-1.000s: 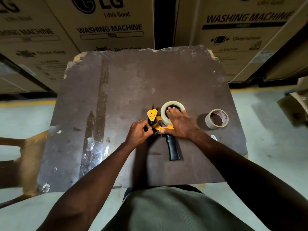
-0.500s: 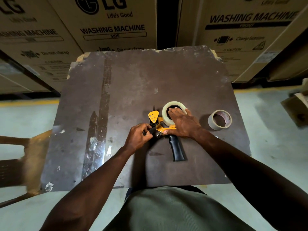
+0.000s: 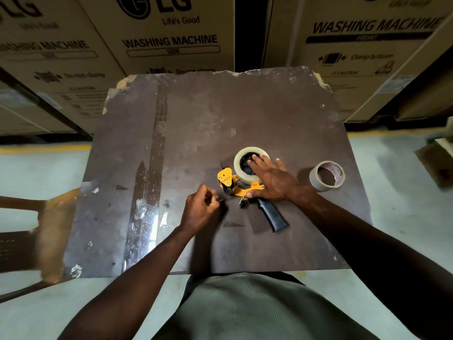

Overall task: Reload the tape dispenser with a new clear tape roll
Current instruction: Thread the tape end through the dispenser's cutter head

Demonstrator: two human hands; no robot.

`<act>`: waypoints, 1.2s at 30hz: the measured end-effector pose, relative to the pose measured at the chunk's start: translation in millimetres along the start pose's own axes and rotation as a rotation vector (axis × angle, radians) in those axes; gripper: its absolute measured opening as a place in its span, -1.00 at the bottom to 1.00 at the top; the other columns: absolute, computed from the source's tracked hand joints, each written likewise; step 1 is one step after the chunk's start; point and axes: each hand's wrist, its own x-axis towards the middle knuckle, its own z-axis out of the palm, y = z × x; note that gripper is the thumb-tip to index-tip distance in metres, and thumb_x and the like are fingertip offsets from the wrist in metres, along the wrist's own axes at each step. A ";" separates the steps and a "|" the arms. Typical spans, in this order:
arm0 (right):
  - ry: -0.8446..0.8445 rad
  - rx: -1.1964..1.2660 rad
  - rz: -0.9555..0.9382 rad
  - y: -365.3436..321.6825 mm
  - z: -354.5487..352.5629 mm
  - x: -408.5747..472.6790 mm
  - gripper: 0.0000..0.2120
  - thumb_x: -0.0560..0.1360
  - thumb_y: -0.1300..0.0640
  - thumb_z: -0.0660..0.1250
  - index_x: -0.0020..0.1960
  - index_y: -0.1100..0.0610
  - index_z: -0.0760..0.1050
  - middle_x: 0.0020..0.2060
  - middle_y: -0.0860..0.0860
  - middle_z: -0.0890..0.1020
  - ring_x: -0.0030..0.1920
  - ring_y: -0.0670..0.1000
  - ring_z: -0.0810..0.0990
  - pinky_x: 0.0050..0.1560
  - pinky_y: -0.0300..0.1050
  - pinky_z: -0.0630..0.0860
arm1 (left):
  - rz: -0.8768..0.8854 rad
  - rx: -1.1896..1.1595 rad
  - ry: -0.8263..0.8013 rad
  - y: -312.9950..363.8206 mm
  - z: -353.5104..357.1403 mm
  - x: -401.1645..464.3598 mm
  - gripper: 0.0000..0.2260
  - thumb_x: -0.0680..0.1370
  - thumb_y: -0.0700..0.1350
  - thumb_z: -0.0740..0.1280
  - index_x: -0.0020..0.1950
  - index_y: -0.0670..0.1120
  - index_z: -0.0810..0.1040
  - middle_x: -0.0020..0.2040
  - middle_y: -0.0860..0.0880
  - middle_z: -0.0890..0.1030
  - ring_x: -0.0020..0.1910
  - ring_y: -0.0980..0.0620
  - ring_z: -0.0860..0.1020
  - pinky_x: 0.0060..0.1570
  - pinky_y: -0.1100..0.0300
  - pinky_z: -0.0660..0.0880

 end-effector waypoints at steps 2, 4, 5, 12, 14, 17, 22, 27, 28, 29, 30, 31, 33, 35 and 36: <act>0.048 0.034 0.030 -4.3 4.4 -5.5 -0.05 0.44 -0.34 0.34 0.61 0.08 0.00 0.63 0.09 0.03 0.61 0.11 -0.01 0.56 0.23 0.01 | 0.022 -0.033 -0.015 0.9 0.8 -3.1 -0.71 0.46 -0.27 0.37 0.18 -0.10 0.56 -0.17 0.04 0.66 -0.20 0.13 0.61 -0.07 0.31 0.52; 0.163 0.097 0.071 -11.8 13.6 -14.5 -0.09 0.45 -0.26 0.37 0.59 0.13 0.08 0.59 0.14 0.14 0.58 0.16 0.11 0.54 0.20 0.17 | 0.049 -0.038 -0.007 3.4 3.1 -4.8 -0.71 0.47 -0.26 0.34 0.17 -0.10 0.62 -0.12 0.04 0.66 -0.15 0.15 0.61 -0.04 0.28 0.53; 0.236 0.147 0.106 -17.3 18.9 -20.9 -0.14 0.46 -0.22 0.37 0.58 0.16 0.12 0.57 0.17 0.21 0.55 0.19 0.17 0.50 0.18 0.24 | 0.037 -0.051 0.009 4.9 4.9 -5.1 -0.76 0.48 -0.26 0.33 0.10 -0.08 0.66 -0.10 0.04 0.66 -0.13 0.15 0.60 -0.04 0.25 0.54; 0.420 0.396 0.440 -47.2 68.6 -64.6 -0.28 0.44 -0.16 0.30 0.47 0.19 0.25 0.23 0.21 0.50 0.20 0.25 0.47 0.20 0.12 0.45 | -0.111 -0.202 -0.017 7.2 12.6 -5.6 -0.92 0.53 -0.12 0.35 -0.06 0.01 0.64 -0.10 -0.01 0.67 -0.10 0.02 0.63 -0.05 0.07 0.56; 0.332 0.443 0.479 -51.3 75.9 -69.5 -0.28 0.43 -0.15 0.40 0.43 0.18 0.27 0.19 0.23 0.51 0.20 0.28 0.49 0.19 0.12 0.46 | -0.105 -0.212 -0.053 4.0 10.7 -7.2 -0.96 0.52 -0.14 0.41 -0.05 -0.03 0.64 -0.13 -0.02 0.68 -0.13 -0.01 0.64 -0.04 0.05 0.57; 0.199 0.482 0.552 -54.5 77.3 -67.3 -0.28 0.42 -0.19 0.44 0.41 0.17 0.30 0.24 0.23 0.53 0.26 0.28 0.50 0.22 0.10 0.45 | -0.086 -0.150 -0.092 -3.4 5.6 -6.0 -0.94 0.51 -0.14 0.45 -0.03 -0.06 0.62 -0.14 -0.02 0.69 -0.15 -0.01 0.66 -0.04 0.07 0.59; 0.126 0.522 0.650 -49.7 62.3 -60.3 -0.45 0.44 -0.15 0.39 0.35 0.03 0.38 0.16 0.23 0.63 0.17 0.29 0.59 0.15 0.11 0.51 | 0.061 0.095 -0.135 -10.7 -5.6 0.6 -0.88 0.52 -0.08 0.45 0.00 -0.09 0.70 -0.10 -0.02 0.69 -0.16 0.06 0.64 -0.06 0.08 0.59; 0.072 0.485 0.674 -41.3 53.6 -59.9 -0.45 0.39 -0.13 0.42 0.32 -0.02 0.43 0.11 0.28 0.63 0.15 0.33 0.59 0.13 0.10 0.51 | 0.199 0.233 -0.154 -10.6 -18.2 5.8 -0.83 0.53 -0.02 0.40 -0.04 -0.09 0.72 -0.14 -0.05 0.70 -0.21 0.01 0.63 -0.14 0.06 0.57; 0.070 0.480 0.675 -40.9 53.8 -59.5 -0.44 0.37 -0.14 0.42 0.33 -0.04 0.43 0.11 0.27 0.63 0.15 0.32 0.60 0.13 0.10 0.51 | 0.219 0.247 -0.163 -10.3 -20.0 6.7 -0.84 0.53 -0.04 0.40 -0.04 -0.09 0.72 -0.15 -0.05 0.70 -0.22 0.00 0.63 -0.15 0.06 0.57; 0.070 0.478 0.671 -40.3 54.3 -59.2 -0.43 0.36 -0.15 0.42 0.33 -0.06 0.42 0.10 0.27 0.64 0.14 0.31 0.60 0.13 0.11 0.52 | 0.236 0.256 -0.166 -10.2 -21.2 7.6 -0.86 0.54 -0.06 0.41 -0.04 -0.09 0.72 -0.15 -0.05 0.70 -0.22 0.00 0.62 -0.15 0.05 0.57; 0.069 0.479 0.668 -40.1 54.5 -59.2 -0.43 0.35 -0.16 0.41 0.32 -0.08 0.42 0.10 0.27 0.64 0.14 0.31 0.61 0.13 0.11 0.52 | 0.251 0.261 -0.167 -10.2 -22.1 7.8 -0.87 0.54 -0.07 0.42 -0.04 -0.10 0.72 -0.16 -0.05 0.70 -0.22 -0.01 0.62 -0.16 0.05 0.57; 0.065 0.479 0.671 -40.2 54.5 -59.2 -0.43 0.35 -0.17 0.40 0.32 -0.09 0.41 0.10 0.26 0.64 0.14 0.31 0.61 0.13 0.11 0.52 | 0.267 0.266 -0.168 -10.7 -22.8 8.0 -0.87 0.54 -0.07 0.42 -0.04 -0.10 0.71 -0.16 -0.05 0.70 -0.23 -0.01 0.62 -0.17 0.05 0.57; 0.051 0.467 0.684 -41.4 54.1 -59.6 -0.42 0.36 -0.16 0.39 0.35 -0.10 0.39 0.11 0.26 0.62 0.16 0.31 0.59 0.14 0.11 0.51 | 0.294 0.279 -0.166 -12.5 -24.3 7.7 -0.85 0.53 -0.04 0.41 -0.04 -0.09 0.71 -0.17 -0.04 0.69 -0.24 0.00 0.62 -0.19 0.07 0.57; 0.052 0.462 0.692 -43.5 53.1 -59.8 -0.42 0.38 -0.14 0.39 0.37 -0.09 0.39 0.12 0.26 0.61 0.16 0.31 0.58 0.14 0.12 0.51 | 0.294 0.290 -0.158 -16.6 -28.3 5.7 -0.83 0.53 -0.01 0.39 -0.05 -0.08 0.71 -0.17 -0.02 0.69 -0.26 0.01 0.61 -0.20 0.09 0.57; 0.054 0.464 0.692 -44.2 52.4 -59.8 -0.43 0.39 -0.13 0.39 0.37 -0.08 0.39 0.12 0.26 0.61 0.16 0.32 0.58 0.13 0.12 0.51 | 0.289 0.298 -0.154 -19.7 -32.3 4.5 -0.81 0.53 0.00 0.38 -0.05 -0.07 0.71 -0.17 -0.01 0.68 -0.26 0.03 0.61 -0.20 0.10 0.57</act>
